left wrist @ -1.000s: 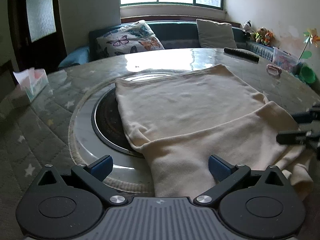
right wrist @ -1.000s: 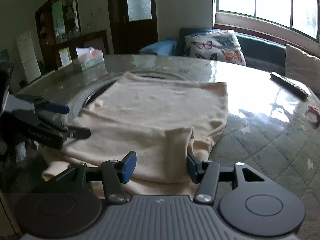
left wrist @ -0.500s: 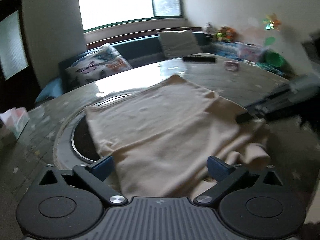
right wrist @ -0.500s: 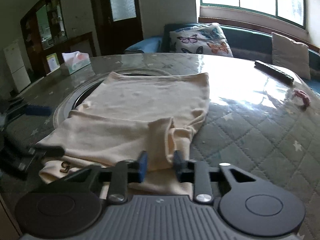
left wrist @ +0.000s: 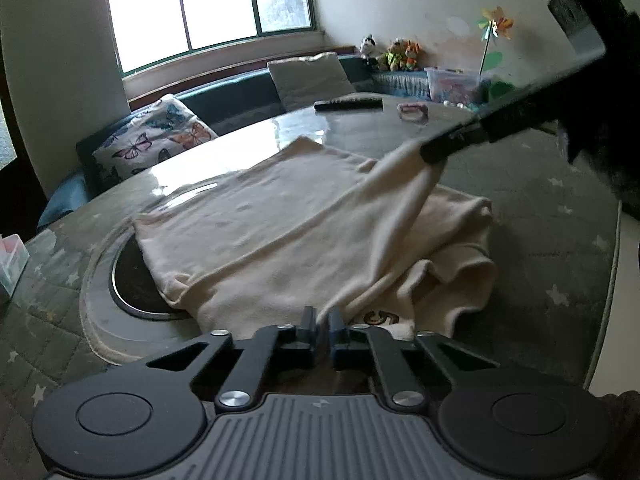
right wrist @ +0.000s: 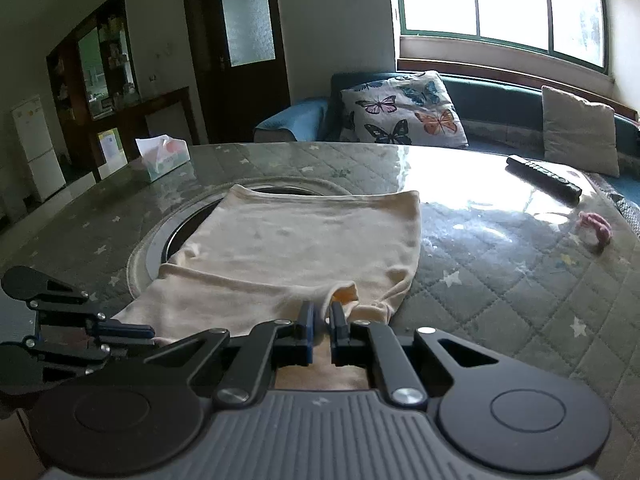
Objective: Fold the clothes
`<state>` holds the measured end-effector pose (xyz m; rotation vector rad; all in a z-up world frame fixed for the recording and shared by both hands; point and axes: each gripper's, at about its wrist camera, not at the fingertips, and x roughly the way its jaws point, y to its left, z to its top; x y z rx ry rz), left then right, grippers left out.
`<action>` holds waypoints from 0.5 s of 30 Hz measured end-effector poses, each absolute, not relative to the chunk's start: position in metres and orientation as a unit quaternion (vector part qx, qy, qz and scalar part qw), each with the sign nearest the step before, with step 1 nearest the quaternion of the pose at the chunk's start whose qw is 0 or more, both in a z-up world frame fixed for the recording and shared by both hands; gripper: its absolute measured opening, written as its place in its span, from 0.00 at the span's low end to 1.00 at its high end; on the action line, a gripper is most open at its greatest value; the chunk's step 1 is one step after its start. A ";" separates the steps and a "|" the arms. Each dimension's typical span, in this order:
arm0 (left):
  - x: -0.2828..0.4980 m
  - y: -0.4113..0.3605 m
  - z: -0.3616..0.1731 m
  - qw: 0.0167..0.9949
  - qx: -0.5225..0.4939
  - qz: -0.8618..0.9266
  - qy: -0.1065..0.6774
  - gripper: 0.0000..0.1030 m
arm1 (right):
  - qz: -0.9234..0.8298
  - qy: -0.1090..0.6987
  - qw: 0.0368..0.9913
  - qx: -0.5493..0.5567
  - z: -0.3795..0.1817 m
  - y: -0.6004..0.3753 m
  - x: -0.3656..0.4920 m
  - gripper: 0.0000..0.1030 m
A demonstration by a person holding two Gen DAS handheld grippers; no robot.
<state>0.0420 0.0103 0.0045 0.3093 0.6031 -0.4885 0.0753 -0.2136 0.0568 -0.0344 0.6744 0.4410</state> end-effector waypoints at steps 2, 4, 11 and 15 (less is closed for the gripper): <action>0.040 0.015 0.008 0.917 0.145 -0.233 0.289 0.02 | 0.210 0.334 0.919 -0.014 0.053 -0.216 0.072 0.06; 0.039 0.020 0.009 0.917 0.143 -0.232 0.291 0.01 | 0.206 0.350 0.914 -0.008 0.043 -0.217 0.073 0.07; 0.040 0.025 0.016 0.913 0.134 -0.240 0.302 0.06 | 0.205 0.361 0.910 -0.021 0.035 -0.221 0.072 0.15; 0.049 0.017 0.027 0.920 0.124 -0.239 0.286 0.34 | 0.206 0.333 0.920 -0.021 0.049 -0.221 0.078 0.15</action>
